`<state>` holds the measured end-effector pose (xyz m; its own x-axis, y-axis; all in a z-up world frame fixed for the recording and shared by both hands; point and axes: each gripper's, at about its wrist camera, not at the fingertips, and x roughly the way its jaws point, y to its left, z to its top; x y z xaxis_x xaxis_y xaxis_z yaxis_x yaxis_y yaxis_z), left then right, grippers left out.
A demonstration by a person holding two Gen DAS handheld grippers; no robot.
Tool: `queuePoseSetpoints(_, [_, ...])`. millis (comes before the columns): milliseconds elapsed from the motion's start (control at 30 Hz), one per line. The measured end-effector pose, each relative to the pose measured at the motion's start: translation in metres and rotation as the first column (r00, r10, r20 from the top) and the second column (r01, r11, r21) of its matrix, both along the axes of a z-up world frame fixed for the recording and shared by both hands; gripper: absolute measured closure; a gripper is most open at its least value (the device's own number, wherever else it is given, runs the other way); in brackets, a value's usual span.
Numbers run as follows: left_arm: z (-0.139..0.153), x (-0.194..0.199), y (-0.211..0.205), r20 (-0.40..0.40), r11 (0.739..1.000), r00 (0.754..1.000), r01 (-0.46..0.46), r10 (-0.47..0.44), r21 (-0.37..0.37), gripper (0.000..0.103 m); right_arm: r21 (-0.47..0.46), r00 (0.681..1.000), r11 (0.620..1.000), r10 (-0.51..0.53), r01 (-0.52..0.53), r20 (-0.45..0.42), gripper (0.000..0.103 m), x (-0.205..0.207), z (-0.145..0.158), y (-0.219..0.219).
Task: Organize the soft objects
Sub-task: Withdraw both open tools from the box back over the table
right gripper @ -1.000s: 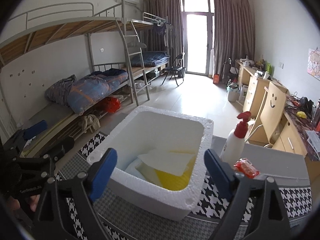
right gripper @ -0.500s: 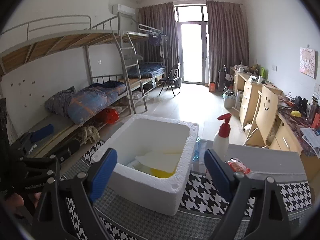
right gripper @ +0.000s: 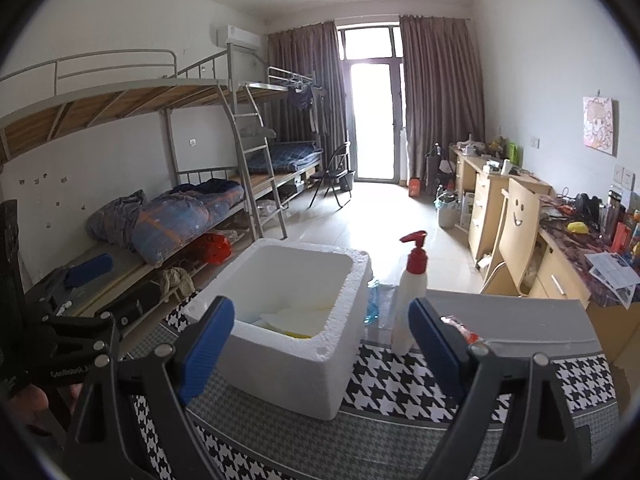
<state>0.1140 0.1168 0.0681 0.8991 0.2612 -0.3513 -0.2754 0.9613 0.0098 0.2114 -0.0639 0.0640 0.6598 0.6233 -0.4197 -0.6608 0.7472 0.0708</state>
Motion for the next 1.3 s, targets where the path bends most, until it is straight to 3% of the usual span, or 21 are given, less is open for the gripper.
queuePoseSetpoints(833, [-0.003,-0.023,-0.046,0.041,0.994,0.993,0.106,-0.106,0.016,0.001,0.038,0.997,0.997,-0.062,0.060,0.043,0.011,-0.036,-0.006,-0.049])
queuePoseSetpoints(1300, [-0.008,-0.029,-0.058,0.022,0.985,0.985,0.170,-0.170,0.011,0.001,0.052,0.993,0.993,-0.111,0.108,0.051,0.011,-0.050,-0.012,-0.071])
